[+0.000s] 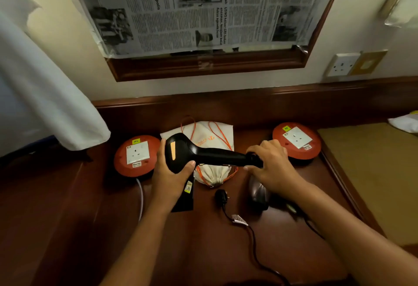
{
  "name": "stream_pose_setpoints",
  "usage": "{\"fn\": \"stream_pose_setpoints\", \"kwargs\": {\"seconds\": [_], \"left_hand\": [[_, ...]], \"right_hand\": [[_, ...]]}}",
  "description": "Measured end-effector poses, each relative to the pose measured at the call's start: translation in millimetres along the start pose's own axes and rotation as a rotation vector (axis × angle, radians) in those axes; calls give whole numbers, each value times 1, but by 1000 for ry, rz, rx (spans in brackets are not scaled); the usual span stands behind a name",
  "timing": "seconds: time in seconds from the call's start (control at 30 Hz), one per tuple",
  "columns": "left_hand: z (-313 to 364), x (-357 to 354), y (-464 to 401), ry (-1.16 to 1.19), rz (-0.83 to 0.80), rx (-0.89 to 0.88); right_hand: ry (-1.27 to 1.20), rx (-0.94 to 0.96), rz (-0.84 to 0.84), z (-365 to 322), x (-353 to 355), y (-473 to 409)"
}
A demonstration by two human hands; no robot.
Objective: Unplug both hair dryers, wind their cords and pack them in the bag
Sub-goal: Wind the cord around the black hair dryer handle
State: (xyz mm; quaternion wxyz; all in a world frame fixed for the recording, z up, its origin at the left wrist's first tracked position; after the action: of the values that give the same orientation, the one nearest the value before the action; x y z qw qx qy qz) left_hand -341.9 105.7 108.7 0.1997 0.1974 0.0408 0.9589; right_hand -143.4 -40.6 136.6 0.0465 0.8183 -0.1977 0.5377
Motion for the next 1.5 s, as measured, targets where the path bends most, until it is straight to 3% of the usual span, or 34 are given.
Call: {"fn": "stream_pose_setpoints", "kwargs": {"seconds": [0.2, 0.27, 0.53, 0.67, 0.7, 0.87, 0.97, 1.13, 1.27, 1.4, 1.5], "left_hand": [[3, -8, -4, -54, 117, 2], [1, -10, -7, -78, 151, -9], [-8, -18, -9, 11, 188, 48], [-11, -18, -8, 87, 181, 92], [-12, -19, -7, 111, 172, 110], [-8, -15, -2, 261, 138, 154], [-3, -12, -2, 272, 122, 137], [0, -6, 1, 296, 76, 141], [0, 4, 2, 274, 47, 145], [2, 15, 2, 252, 4, 122], [3, 20, 4, 208, -1, 91]], "right_hand": [[154, -37, -103, -14, 3, -11], [55, -63, -87, -19, -1, -7], [-819, -381, 210, -19, -28, 15], [-1434, -542, 180, -16, -37, 18], [-1495, -553, 127, -14, -39, 18], [-1404, -559, -175, 3, -61, 26], [-1380, -552, -206, 13, -67, 22], [-1546, -547, -217, 24, -63, 6], [-1240, -395, -275, 30, -47, -8], [-853, -364, -300, 45, -28, -25], [-578, -207, -385, 52, -10, -42]]}}
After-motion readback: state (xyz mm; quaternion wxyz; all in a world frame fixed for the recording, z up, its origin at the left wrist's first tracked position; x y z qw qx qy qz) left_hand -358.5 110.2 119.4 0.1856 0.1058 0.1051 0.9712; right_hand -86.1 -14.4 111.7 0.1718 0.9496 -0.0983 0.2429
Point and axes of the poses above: each hand's wrist, its own y-axis away from the middle knuckle, its own x-axis out of the back of the hand, z = x × y, the point moved 3 cm from there along -y, towards the middle knuckle, and after that the axes turned 8 degrees about x, right-handed, at the moved point
